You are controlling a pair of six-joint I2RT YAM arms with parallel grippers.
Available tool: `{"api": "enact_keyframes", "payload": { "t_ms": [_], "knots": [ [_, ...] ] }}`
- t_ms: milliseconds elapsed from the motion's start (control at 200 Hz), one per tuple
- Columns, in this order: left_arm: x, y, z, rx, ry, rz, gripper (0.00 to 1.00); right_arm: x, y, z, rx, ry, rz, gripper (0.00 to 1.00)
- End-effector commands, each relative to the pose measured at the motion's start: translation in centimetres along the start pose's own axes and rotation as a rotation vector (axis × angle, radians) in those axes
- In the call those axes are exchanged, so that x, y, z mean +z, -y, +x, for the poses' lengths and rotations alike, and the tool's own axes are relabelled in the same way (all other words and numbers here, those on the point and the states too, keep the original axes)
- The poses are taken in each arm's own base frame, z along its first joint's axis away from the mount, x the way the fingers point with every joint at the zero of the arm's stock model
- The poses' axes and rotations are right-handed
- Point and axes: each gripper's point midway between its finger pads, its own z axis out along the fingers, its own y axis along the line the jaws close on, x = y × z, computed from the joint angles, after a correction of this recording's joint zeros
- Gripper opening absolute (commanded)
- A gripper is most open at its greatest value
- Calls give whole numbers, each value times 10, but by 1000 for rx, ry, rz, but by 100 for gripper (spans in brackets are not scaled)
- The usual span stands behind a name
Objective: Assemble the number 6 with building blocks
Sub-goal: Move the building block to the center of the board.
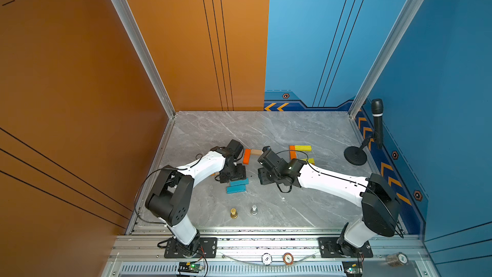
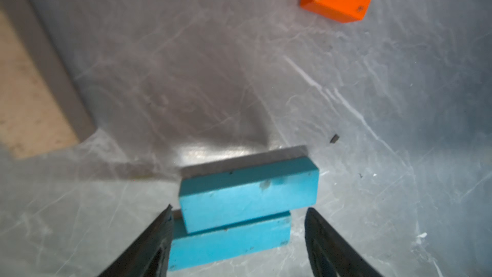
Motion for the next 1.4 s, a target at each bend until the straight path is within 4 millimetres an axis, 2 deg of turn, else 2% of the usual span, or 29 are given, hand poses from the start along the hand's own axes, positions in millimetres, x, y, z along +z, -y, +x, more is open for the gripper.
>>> {"api": "enact_keyframes", "payload": {
  "t_ms": [0, 165, 280, 406, 476, 586, 721, 831, 866, 996, 1111, 1217, 1397],
  "knots": [
    [4, 6, -11, 1, 29, -28, 78, -7, 13, -7, 62, 54, 14, 59],
    [12, 13, -12, -8, 15, -15, 78, -11, 20, -7, 73, 58, 20, 59],
    [13, 26, -10, -10, 8, 24, 78, -12, 23, -7, 86, 64, 18, 59],
    [7, 44, -9, -5, 5, 80, 78, -11, 24, -4, 89, 55, 18, 59],
    [-3, 45, -13, -9, 36, 90, 78, -10, 24, -3, 87, 51, 19, 59],
    [-22, 35, -21, -46, 85, 110, 79, -7, 23, -2, 85, 45, 21, 59],
    [-37, 2, -23, -100, 128, 63, 79, -1, 18, 1, 72, 27, 21, 59],
    [-37, -23, -15, -130, 126, 18, 79, 3, 13, 3, 61, 20, 20, 59],
    [-28, -34, -2, -141, 93, -4, 79, 4, 11, 3, 59, 20, 17, 59],
    [-18, -45, 14, -156, 61, -23, 79, 8, 5, 3, 54, 10, 11, 59],
    [-9, -39, 21, -166, 52, 12, 80, 9, 1, 2, 43, 5, 8, 59],
    [-3, -25, 22, -166, 54, 56, 80, 8, -1, 3, 39, 1, 5, 59],
    [6, 13, 22, -155, 24, 139, 80, 5, 3, 6, 48, 9, 9, 59]
  ]
}}
